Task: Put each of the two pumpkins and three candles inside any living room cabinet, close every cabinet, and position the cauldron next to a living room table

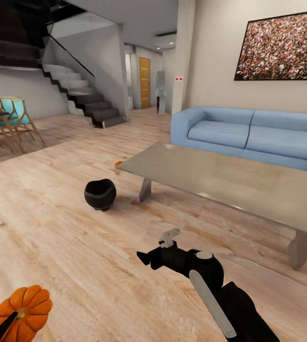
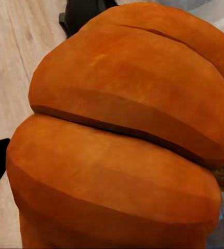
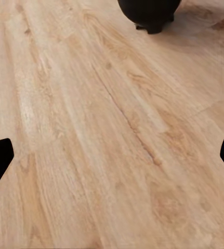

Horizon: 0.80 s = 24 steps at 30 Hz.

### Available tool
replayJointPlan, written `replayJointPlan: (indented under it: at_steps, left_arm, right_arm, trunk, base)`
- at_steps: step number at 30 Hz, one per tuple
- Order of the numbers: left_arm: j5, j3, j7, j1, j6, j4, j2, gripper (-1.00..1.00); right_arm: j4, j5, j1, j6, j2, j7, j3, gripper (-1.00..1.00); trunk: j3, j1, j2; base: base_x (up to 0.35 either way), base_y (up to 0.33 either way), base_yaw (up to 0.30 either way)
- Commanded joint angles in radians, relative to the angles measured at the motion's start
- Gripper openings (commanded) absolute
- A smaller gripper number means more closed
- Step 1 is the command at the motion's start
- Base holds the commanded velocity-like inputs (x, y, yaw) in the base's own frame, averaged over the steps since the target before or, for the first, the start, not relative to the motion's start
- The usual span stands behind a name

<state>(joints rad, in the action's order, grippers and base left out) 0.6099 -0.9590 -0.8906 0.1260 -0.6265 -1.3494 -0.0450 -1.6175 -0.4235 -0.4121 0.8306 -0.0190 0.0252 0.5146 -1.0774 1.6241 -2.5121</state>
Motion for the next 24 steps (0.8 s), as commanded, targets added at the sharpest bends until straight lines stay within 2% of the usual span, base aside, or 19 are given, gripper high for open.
replayJointPlan:
  at_steps: [1, 8, 21, 22, 24]
  left_arm:
    - [0.01, 0.0, 0.002, 0.0, -0.009, -0.001, 0.0, -1.0]
    - [0.002, 0.004, 0.006, 0.0, -0.007, 0.001, -0.001, -1.0]
    - [-0.001, 0.005, 0.012, 0.0, -0.006, 0.002, -0.001, -1.0]
    - [-0.002, 0.022, 0.015, 0.0, -0.006, 0.004, 0.0, -1.0]
    - [-0.002, 0.031, 0.017, 0.0, -0.006, 0.005, 0.0, -1.0]
  right_arm:
    - [-0.001, 0.003, -0.001, 0.004, 0.0, 0.003, 0.001, 1.0]
    - [-0.001, 0.003, -0.001, 0.002, -0.002, 0.0, -0.002, 1.0]
    - [-0.001, 0.004, -0.001, -0.001, -0.003, -0.002, -0.009, 1.0]
    - [-0.001, 0.004, -0.001, -0.001, -0.004, -0.001, -0.01, 1.0]
    - [-0.001, 0.004, -0.001, -0.001, -0.004, -0.001, -0.01, 1.0]
  trunk:
    - [-0.001, 0.0, 0.0]
    - [-0.001, 0.0, 0.0]
    - [-0.001, 0.0, 0.0]
    - [-0.001, 0.0, 0.0]
    - [-0.001, 0.0, 0.0]
  base:
    - [0.0, 0.29, 0.3]
    - [0.0, 0.29, 0.196]
    - [0.001, 0.291, 0.012]
    - [0.061, 0.291, 0.0]
    - [0.068, 0.291, 0.0]
